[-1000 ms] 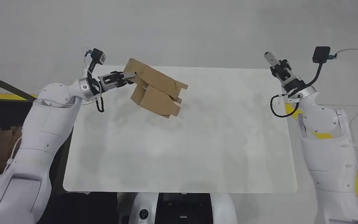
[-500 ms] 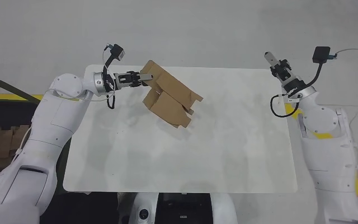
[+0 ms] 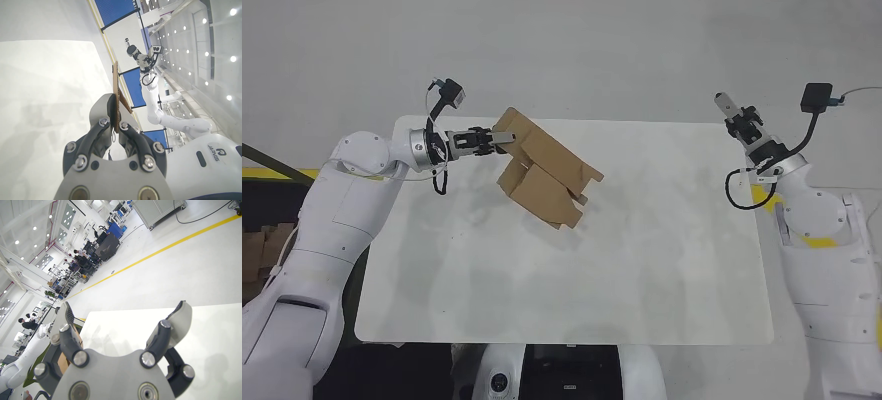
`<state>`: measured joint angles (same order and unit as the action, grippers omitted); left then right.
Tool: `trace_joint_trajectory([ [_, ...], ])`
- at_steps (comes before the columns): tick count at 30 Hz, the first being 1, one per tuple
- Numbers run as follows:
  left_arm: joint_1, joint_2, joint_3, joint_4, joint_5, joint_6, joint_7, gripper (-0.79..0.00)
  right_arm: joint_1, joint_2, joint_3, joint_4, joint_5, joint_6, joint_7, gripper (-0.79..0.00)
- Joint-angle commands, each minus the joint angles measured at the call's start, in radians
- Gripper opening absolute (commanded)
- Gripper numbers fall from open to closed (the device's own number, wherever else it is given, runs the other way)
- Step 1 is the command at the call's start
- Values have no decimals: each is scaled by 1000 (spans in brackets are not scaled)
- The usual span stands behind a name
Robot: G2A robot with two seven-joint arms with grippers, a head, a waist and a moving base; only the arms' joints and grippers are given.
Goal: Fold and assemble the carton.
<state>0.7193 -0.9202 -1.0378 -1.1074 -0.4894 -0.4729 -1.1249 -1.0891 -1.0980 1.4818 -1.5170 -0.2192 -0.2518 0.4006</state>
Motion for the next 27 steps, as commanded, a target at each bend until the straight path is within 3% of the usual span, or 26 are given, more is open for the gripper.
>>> trace_joint_trajectory([
  [1, 0, 0, 0, 0, 0, 0, 0, -785, 0, 0, 0, 0, 0, 0, 0, 0],
  [5, 3, 0, 0, -1, -1, 3, 5, -785, -3, 0, -14, -1, 2, 10, 29, 0],
  [13, -2, -7, 17, -23, -11, 47, -83, -785, 70, -1, -110, 103, 133, -116, 369, 0],
  [16, -31, -18, 43, -8, -23, 50, -142, -785, 114, -3, -157, 164, 179, -185, 498, 0],
  [19, -70, -34, 71, 29, -54, 39, -198, -785, 126, -4, -189, 205, 202, -316, 551, 0],
  [23, -140, -59, 124, 69, -41, 37, -259, -785, 133, -6, -213, 254, 249, -348, 583, 0],
  [27, -193, -84, 190, 73, -36, 57, -279, -785, 151, -9, -253, 294, 354, -369, 696, 0],
])
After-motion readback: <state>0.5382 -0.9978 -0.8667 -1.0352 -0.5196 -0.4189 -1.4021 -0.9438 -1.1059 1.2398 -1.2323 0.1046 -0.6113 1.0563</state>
